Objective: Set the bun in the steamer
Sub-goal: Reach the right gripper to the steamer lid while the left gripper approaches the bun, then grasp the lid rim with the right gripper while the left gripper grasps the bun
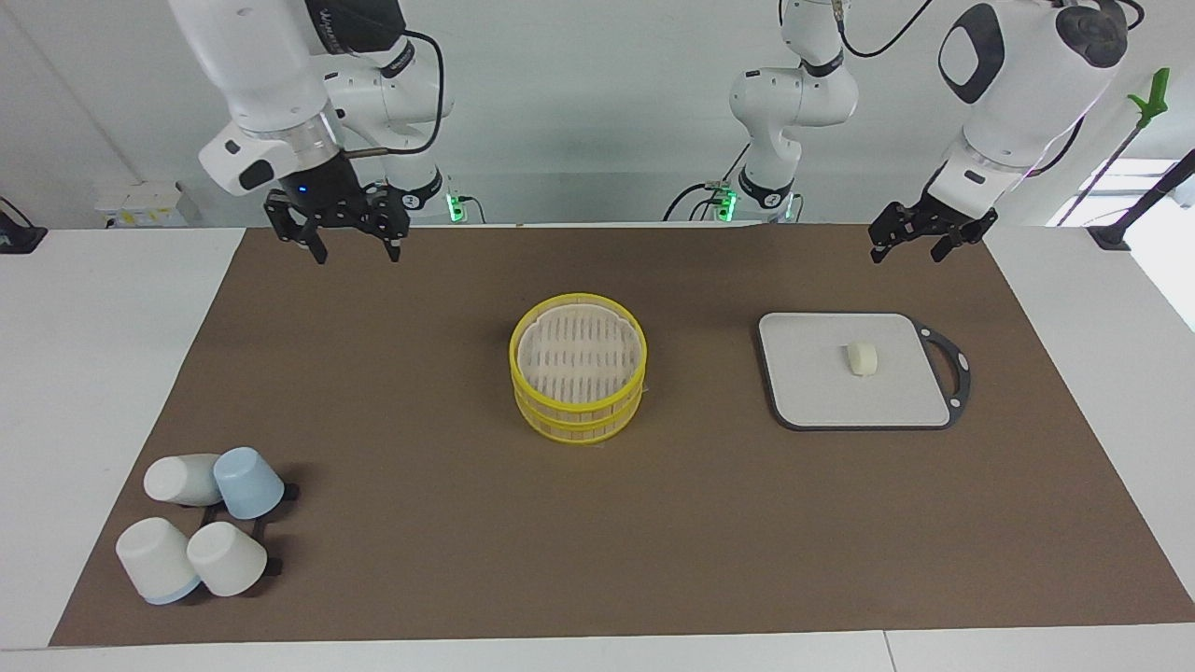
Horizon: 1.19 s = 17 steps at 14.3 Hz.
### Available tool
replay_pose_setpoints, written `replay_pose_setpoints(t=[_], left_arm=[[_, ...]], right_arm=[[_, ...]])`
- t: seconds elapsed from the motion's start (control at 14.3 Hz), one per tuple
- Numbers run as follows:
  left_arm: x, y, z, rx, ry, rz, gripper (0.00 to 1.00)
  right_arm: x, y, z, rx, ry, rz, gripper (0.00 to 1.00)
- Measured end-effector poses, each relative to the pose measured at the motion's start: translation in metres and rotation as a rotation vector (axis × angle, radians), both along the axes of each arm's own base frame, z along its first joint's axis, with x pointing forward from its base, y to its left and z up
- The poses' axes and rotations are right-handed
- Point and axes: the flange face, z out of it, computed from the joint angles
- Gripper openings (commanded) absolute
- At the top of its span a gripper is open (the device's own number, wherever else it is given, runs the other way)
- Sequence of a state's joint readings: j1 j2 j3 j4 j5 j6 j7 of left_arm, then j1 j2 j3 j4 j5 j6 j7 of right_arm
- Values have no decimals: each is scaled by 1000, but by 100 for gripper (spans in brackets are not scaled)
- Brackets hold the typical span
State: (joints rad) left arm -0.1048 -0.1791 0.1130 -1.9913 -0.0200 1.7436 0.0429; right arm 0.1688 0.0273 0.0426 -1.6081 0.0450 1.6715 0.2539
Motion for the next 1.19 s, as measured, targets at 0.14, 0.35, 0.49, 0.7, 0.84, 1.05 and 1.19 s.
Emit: replay_pose_setpoints(t=[0.14, 0.35, 0.49, 0.7, 0.84, 1.05, 1.19], left_arm=[[-11, 9, -20, -5, -3, -16, 100], [-14, 9, -48, -5, -12, -28, 100], [-13, 8, -93, -1, -50, -49, 100], [-9, 9, -158, 10, -73, -68, 100], [1, 9, -186, 21, -97, -73, 100], [8, 10, -208, 28, -104, -119, 100], [10, 10, -211, 30, -116, -135, 100]], right_arm=[[16, 66, -35, -22, 12, -28, 100], [42, 162, -90, -63, -13, -45, 100], [51, 208, -111, -52, -32, -67, 100], [47, 269, -135, -45, -66, -57, 100], [34, 301, -152, -46, -68, -46, 100], [16, 326, -167, -42, -65, -39, 100], [-4, 340, -187, -36, -70, -3, 100]])
